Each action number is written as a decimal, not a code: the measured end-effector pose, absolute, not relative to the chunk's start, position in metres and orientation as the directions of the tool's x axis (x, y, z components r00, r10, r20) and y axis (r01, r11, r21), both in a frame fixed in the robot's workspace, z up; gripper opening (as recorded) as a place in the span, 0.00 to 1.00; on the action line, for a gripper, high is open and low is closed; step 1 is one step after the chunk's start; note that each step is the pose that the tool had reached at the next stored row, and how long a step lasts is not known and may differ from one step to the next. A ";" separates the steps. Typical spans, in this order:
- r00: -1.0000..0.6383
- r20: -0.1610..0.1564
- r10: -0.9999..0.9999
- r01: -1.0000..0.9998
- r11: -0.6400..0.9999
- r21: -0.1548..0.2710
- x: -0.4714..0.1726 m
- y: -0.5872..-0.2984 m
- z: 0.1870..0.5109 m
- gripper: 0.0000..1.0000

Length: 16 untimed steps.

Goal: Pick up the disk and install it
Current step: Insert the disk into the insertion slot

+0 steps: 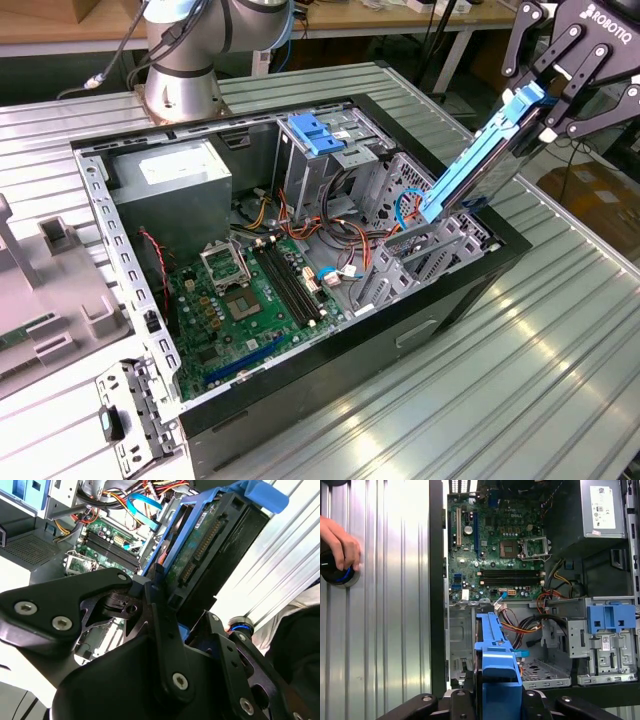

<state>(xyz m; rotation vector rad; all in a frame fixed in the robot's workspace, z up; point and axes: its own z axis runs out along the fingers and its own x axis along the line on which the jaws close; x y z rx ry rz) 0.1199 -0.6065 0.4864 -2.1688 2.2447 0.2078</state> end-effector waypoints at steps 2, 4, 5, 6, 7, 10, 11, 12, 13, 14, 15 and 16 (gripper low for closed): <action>-0.039 -0.102 -0.994 -0.996 0.030 0.086 0.120 -0.607 0.486 0.36; -0.039 -0.102 -0.994 -0.996 0.030 0.086 0.120 -0.607 0.486 0.36; -0.039 -0.102 -0.994 -0.996 0.030 0.086 0.120 -0.607 0.486 0.36; -0.039 -0.102 -0.994 -0.996 0.030 0.086 0.120 -0.607 0.486 0.36; -0.039 -0.102 -0.994 -0.996 0.030 0.086 0.120 -0.607 0.486 0.36; -0.039 -0.102 -0.994 -0.996 0.030 0.086 0.120 -0.607 0.485 0.36; -0.039 -0.102 -0.994 -0.996 0.030 0.086 0.120 -0.606 0.484 0.36; -0.039 -0.102 -0.994 -0.996 0.030 0.086 0.119 -0.606 0.483 0.36; -0.039 -0.102 -0.994 -0.996 0.030 0.086 0.118 -0.606 0.483 0.36; -0.039 -0.102 -0.994 -0.996 0.030 0.086 0.118 -0.606 0.482 0.36; -0.039 -0.102 -0.994 -0.996 0.030 0.086 0.117 -0.606 0.482 0.36; -0.039 -0.102 -0.994 -0.996 0.030 0.086 0.117 -0.606 0.481 0.36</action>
